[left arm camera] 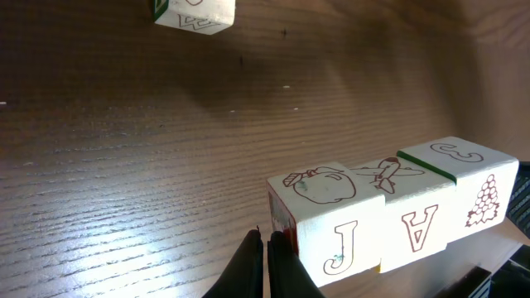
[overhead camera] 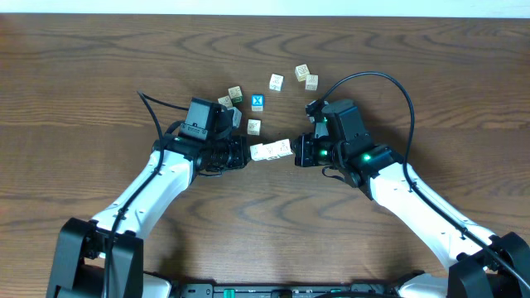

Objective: Lift 3 blocks

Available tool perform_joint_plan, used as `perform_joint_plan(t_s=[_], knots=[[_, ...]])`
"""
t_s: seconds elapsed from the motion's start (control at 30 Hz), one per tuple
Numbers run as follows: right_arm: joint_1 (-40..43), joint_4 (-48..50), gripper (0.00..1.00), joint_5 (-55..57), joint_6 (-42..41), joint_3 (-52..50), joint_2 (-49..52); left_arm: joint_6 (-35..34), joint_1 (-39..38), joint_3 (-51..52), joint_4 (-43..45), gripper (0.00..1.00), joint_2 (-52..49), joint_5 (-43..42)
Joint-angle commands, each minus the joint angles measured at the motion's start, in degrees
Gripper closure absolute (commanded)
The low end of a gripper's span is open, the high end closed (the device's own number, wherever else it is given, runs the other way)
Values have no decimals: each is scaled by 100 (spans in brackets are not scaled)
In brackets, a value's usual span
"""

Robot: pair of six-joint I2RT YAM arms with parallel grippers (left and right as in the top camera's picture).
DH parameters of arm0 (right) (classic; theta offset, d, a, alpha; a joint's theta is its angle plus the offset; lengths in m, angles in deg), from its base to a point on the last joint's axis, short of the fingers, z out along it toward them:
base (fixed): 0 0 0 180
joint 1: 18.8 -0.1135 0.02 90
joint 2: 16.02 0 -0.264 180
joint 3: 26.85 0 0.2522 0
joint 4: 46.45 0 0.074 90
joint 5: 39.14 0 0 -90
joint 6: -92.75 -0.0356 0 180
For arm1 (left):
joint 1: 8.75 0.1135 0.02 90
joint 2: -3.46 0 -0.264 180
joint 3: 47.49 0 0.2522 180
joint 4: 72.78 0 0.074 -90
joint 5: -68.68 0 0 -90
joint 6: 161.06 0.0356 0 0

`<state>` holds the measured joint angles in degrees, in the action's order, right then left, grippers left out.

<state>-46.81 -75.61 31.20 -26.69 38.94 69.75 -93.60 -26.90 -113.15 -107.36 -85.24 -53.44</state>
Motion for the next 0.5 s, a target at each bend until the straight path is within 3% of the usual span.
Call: perform_joint_plan(t_s=[0.0,0.47], knots=[[-280,37,99,-1172,85,85,35,-9,-245,-476,203,93,367,-1224],[-280,42,99,-1172,83,85,35,-9,-245,-476,201,93,461,-1224]])
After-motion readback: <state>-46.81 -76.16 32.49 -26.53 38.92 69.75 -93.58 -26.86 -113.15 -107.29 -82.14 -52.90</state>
